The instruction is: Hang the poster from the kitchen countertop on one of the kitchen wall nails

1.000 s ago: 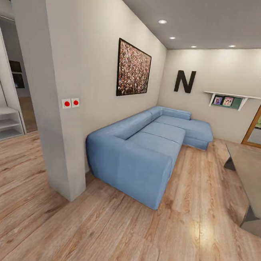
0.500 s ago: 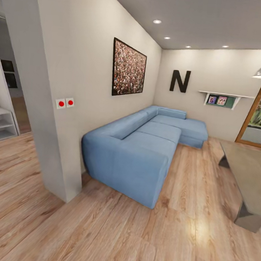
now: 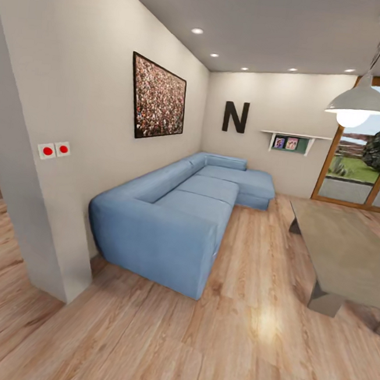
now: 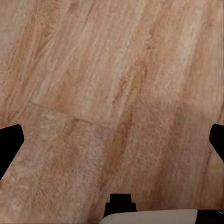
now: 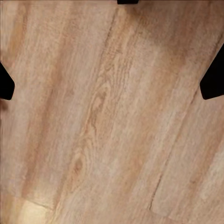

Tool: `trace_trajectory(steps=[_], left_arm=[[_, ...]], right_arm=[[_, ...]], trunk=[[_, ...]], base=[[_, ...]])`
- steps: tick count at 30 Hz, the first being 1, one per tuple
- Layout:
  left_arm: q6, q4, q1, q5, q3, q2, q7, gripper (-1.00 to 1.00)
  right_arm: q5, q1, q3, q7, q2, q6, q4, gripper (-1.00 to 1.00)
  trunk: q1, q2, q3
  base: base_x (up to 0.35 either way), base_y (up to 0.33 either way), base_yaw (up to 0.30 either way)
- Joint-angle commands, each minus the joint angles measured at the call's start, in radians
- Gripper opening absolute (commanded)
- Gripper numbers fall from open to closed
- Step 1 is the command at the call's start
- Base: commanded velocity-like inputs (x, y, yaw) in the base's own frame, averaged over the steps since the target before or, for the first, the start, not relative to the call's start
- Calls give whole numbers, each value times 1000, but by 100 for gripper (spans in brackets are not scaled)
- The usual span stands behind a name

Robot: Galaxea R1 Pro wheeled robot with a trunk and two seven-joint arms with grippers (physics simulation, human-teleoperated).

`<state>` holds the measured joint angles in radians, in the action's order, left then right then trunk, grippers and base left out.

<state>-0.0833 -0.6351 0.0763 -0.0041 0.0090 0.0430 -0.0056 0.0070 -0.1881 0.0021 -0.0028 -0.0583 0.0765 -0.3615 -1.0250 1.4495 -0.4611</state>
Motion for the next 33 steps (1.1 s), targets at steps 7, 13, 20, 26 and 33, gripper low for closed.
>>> trace_trajectory(steps=[7, 13, 20, 26, 33], left_arm=[[-1, -2, 0, 0, -1, -1, -1, 100], [-1, -1, 0, 0, 0, 0, -2, 100], [-2, 0, 0, 0, 0, 0, -2, 100], [-3, 0, 0, -1, 0, 0, -2, 100], [-3, 0, 0, -1, 0, 0, -2, 100]], right_arm=[[1, -1, 0, 0, 0, 3, 1, 100], [1, -1, 0, 0, 0, 3, 1, 100], [0, -1, -1, 0, -1, 3, 1, 100], [0, -1, -1, 0, -1, 3, 1, 100], [-1, -1, -1, 0, -1, 3, 1, 100]], trunk=[[0, 0, 1], [0, 0, 6], [0, 0, 12], [0, 0, 17], [0, 0, 23]], base=[[0, -274, -92], [0, -83, -232], [0, -14, -262], [0, -2, -267], [0, 0, -268]])
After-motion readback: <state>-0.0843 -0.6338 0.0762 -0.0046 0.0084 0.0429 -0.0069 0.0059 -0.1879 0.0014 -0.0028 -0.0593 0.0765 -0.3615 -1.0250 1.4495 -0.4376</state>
